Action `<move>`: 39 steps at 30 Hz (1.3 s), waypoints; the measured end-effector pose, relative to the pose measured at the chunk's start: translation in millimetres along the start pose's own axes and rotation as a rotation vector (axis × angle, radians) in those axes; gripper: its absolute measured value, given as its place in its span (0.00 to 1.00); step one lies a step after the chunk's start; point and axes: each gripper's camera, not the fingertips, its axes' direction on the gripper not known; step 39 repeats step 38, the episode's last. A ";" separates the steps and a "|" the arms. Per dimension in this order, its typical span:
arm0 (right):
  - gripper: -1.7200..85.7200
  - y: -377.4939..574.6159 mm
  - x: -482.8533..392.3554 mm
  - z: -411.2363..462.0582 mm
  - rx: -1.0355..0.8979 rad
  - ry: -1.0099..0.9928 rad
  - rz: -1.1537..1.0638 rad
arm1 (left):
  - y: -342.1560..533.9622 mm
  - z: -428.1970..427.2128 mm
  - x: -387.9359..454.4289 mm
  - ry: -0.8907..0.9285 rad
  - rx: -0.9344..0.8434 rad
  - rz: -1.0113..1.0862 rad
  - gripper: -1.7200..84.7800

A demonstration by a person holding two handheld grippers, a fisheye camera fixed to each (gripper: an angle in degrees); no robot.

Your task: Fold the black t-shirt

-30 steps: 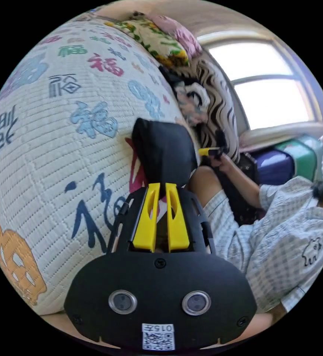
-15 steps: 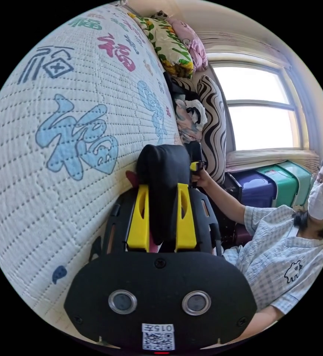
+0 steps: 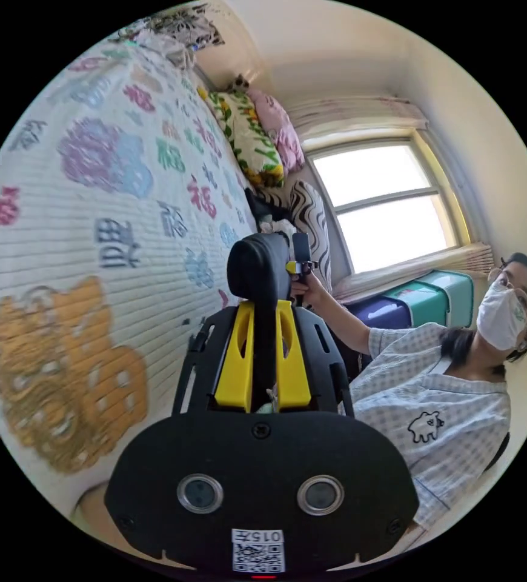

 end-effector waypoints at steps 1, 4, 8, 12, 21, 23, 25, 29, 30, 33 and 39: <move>0.08 -32.9 -10.3 31.3 -0.032 -0.010 -0.038 | -2.5 -42.2 7.6 -0.037 0.034 0.001 0.08; 0.08 -117.7 -32.9 113.1 -0.110 -0.028 -0.095 | -17.1 -145.2 23.8 -0.144 0.109 -0.013 0.08; 0.08 -229.5 -59.6 216.7 -0.201 0.030 -0.142 | -43.4 -250.9 39.3 -0.259 0.199 -0.037 0.08; 0.08 -307.1 -72.0 290.9 -0.245 0.130 -0.165 | -77.6 -333.9 39.3 -0.353 0.248 -0.114 0.08; 0.09 -373.1 -21.0 433.1 -0.310 0.527 0.010 | -81.6 -360.8 -22.4 -0.678 0.216 -0.442 0.06; 0.10 -367.5 -15.7 444.1 -0.263 0.575 0.038 | -75.7 -358.6 -14.3 -0.733 0.187 -0.434 0.06; 0.10 -360.8 -24.6 446.2 -0.232 0.586 -0.025 | -63.9 -358.6 24.1 -0.761 0.210 -0.316 0.07; 0.11 -321.2 -70.7 462.1 -0.205 0.484 -0.303 | -26.4 -335.4 115.3 -0.905 0.184 -0.091 0.10; 0.11 -313.3 -77.8 468.9 -0.227 0.447 -0.338 | -6.4 -321.2 144.5 -0.959 0.172 -0.031 0.11; 0.13 -268.8 -106.9 521.4 -0.407 0.411 -0.475 | 49.1 -285.9 198.5 -1.070 0.159 0.020 0.13; 0.13 -216.5 -109.0 610.1 -0.623 0.399 -0.428 | 125.8 -251.3 231.3 -1.156 0.214 -0.095 0.13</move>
